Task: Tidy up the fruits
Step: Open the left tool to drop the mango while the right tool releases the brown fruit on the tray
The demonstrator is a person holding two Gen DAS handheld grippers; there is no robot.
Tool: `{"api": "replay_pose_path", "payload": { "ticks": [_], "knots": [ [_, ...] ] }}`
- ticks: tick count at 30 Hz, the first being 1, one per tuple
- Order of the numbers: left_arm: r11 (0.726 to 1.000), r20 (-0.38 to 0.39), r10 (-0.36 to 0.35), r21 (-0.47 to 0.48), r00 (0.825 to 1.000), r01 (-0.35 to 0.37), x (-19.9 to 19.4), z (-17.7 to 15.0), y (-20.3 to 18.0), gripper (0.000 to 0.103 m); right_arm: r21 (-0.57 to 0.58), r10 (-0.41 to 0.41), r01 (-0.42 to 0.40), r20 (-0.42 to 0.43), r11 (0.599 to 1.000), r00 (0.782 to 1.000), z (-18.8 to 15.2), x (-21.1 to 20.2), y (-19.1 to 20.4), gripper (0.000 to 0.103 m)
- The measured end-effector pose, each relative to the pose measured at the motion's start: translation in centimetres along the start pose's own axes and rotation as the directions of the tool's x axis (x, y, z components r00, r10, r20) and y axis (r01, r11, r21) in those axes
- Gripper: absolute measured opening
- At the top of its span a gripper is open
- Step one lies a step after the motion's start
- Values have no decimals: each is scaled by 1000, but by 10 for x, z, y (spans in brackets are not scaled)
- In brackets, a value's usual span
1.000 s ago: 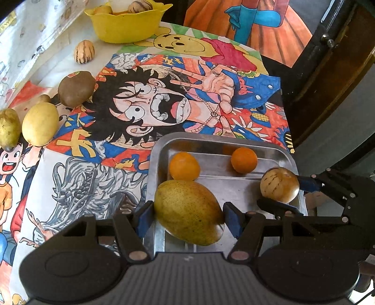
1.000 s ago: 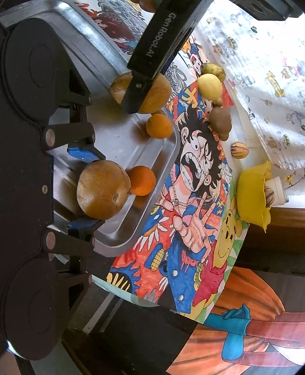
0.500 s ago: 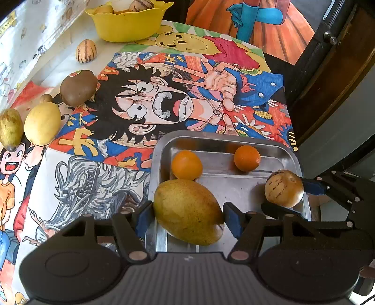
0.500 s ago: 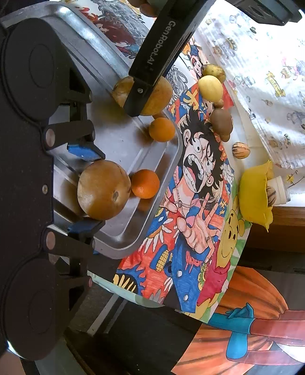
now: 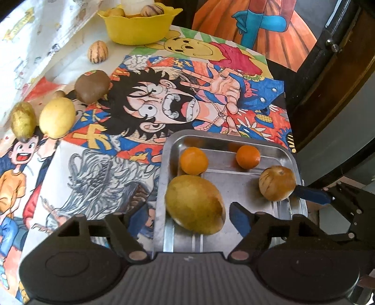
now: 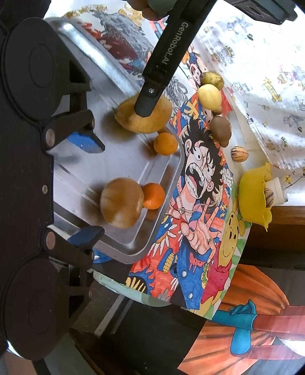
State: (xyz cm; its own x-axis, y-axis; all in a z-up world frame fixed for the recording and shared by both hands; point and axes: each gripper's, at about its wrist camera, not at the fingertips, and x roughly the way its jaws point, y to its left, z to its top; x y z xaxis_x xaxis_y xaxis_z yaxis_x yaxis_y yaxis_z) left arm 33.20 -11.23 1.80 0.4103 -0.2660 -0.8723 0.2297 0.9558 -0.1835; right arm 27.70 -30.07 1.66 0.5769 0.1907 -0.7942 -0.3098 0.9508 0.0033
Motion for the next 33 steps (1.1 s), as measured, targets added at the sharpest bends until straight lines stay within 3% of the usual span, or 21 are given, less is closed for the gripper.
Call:
{"api": "replay_pose_path", "payload": {
  "ticks": [11,19,26,33],
  "knots": [
    [1000,-12,31,-4,999,-31,-36,-29,21,100,65,25,-22,-56,998,998,-13,-41,18,93],
    [995,-85,17,99,996,-8,-55,-55,21,102,93,76,-61,-172,994,982,-26,-60,38,101],
    [989,-183,5,148,983,23,-61,-78,24,102,173,140,-85,-337,981,931,-36,-61,53,102],
    [985,-236,10,169,972,31,-68,-90,27,102,269,218,-115,-396,956,892,-39,-61,59,102]
  ]
}}
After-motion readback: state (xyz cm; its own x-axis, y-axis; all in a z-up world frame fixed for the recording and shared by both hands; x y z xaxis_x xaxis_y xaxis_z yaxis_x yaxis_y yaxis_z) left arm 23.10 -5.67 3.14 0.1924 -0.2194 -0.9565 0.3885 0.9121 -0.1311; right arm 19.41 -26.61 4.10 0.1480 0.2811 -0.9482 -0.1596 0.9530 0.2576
